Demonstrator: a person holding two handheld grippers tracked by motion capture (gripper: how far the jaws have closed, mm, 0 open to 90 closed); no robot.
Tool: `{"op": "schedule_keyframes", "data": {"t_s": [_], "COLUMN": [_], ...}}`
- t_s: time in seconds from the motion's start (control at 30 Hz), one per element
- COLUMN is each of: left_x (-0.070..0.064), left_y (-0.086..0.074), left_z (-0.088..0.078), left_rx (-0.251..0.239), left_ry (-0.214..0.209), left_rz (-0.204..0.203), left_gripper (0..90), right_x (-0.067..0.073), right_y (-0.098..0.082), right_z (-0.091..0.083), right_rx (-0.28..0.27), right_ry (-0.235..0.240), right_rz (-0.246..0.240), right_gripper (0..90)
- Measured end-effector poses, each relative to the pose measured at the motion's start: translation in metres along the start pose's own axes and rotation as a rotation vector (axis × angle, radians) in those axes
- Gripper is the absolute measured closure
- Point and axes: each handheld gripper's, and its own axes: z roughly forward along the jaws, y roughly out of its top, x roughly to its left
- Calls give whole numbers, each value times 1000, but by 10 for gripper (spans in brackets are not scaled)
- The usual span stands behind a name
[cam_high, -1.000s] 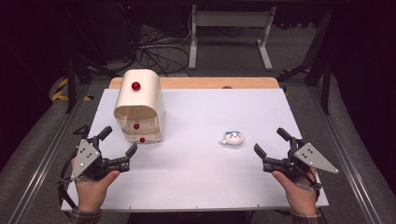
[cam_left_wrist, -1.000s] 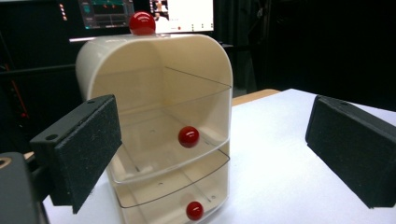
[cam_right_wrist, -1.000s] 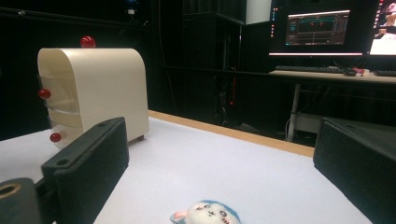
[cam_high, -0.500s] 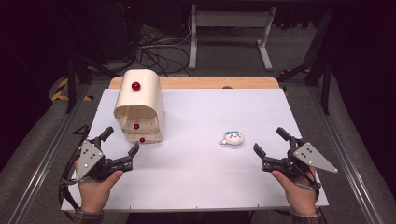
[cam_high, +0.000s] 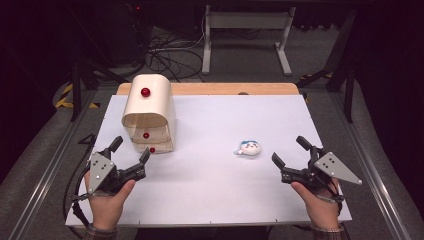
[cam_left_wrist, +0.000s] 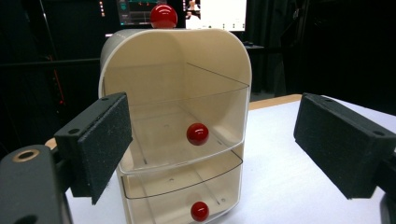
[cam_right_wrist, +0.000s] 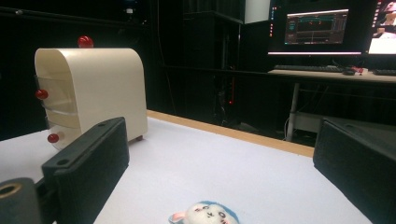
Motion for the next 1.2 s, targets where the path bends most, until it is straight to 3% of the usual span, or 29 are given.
{"op": "schedule_keyframes", "data": {"t_s": [0.43,0.87,1.2], "left_x": [-6,-18,-27], "left_y": [-2,-5,-7], "left_z": [3,9,14], "left_rx": [5,0,9], "left_ry": [93,114,157], "left_rz": [-5,-8,-14], "left_gripper": [135,138,154], "right_x": [0,2,1], "right_y": [1,1,2], "right_z": [-1,0,-2], "right_rx": [-3,-4,-8], "right_ry": [-2,-4,-6], "right_rz": [0,0,8], "right_gripper": [44,47,47]}}
